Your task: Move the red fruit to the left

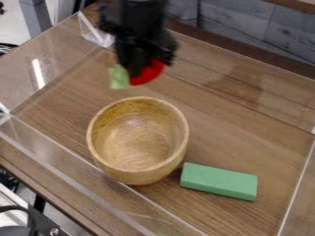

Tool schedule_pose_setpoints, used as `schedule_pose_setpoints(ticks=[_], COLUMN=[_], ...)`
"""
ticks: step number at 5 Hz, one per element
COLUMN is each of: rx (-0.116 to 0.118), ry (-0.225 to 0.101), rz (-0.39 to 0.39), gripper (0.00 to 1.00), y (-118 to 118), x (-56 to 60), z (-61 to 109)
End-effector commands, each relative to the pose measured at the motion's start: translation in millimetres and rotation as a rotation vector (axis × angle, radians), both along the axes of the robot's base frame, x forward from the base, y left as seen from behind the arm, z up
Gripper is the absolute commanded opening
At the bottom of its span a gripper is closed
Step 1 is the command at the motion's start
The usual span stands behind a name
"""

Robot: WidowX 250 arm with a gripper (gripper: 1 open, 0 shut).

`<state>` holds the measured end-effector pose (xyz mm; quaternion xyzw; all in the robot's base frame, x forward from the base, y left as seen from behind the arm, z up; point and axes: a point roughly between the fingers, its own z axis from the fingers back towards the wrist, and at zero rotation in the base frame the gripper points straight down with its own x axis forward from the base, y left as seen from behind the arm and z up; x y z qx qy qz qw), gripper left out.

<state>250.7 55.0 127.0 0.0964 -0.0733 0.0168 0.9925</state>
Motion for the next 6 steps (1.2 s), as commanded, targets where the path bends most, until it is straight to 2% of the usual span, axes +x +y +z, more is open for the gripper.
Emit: schedule_pose_setpoints(ticks=[1, 3, 6], rx=[0.009, 0.002, -0.011], ry=[-0.043, -0.051, -0.077], rz=[0.008, -0.037, -0.224], gripper=[0.00, 0.00, 0.00], y=[27, 51, 74], x=[7.3, 31.1, 60.4], z=[-5.1, -29.9, -59.2])
